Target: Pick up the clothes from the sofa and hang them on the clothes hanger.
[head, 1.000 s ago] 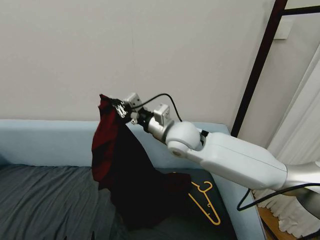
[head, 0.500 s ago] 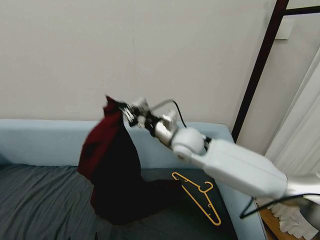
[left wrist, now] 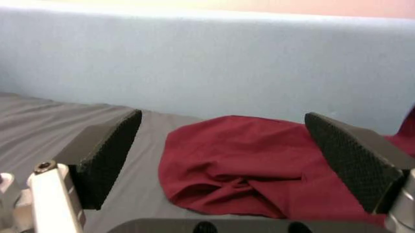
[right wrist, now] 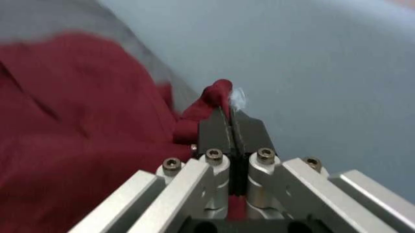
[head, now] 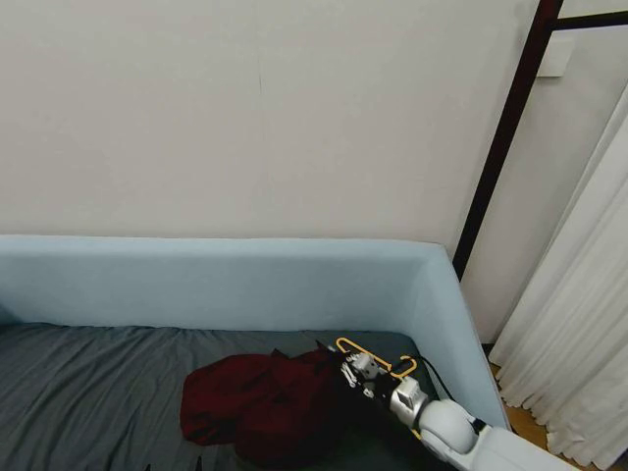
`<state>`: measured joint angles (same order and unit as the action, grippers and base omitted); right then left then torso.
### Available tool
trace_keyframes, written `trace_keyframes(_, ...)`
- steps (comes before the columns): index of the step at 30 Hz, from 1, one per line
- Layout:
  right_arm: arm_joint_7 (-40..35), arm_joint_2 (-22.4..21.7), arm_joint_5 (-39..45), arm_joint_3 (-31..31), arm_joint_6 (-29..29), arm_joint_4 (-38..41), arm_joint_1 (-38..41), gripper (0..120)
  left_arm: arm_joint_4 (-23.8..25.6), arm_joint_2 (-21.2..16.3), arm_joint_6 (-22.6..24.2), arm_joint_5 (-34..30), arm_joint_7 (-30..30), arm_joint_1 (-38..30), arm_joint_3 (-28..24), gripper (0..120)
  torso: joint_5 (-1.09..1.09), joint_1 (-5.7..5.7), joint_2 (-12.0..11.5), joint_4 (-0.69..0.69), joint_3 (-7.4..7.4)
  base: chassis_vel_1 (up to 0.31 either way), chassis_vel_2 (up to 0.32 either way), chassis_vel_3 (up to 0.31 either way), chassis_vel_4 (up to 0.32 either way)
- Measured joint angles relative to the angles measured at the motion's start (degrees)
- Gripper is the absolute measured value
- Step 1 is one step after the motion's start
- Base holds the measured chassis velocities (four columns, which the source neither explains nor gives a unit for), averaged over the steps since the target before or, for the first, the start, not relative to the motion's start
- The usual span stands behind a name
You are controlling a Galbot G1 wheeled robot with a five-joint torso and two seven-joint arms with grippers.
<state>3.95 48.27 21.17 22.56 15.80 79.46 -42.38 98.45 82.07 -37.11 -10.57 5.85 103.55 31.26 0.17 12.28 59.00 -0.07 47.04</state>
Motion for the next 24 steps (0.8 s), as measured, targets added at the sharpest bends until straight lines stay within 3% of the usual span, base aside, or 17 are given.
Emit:
trace_keyframes(11, -5.28, -2.98, -2.62, -8.94, -6.31, 0.44, -10.57, 0, 0.48, -0.43, 0.93, 0.92, 0.06, -0.34, -1.68, 98, -0.02, 0.00, 0.00, -0.02, 0.00, 0.000, 0.000, 0.000, 0.000)
trace_keyframes(19, -4.81, -0.23, -2.48, -10.09, -5.71, 2.56, -13.13, 0, 0.48, -0.80, 0.93, 0.95, 0.12, -0.12, -1.92, 99, -0.01, 0.00, 0.00, 0.00, 0.00, 0.000, 0.000, 0.000, 0.000)
trace_keyframes(24, -3.51, -1.05, -1.94, -9.09, -7.42, 6.21, -14.83, 0, 0.74, -1.12, 0.86, 0.87, 0.17, 0.00, -1.89, 98, -0.02, 0.00, 0.00, 0.00, 0.00, 0.000, 0.000, 0.000, 0.000)
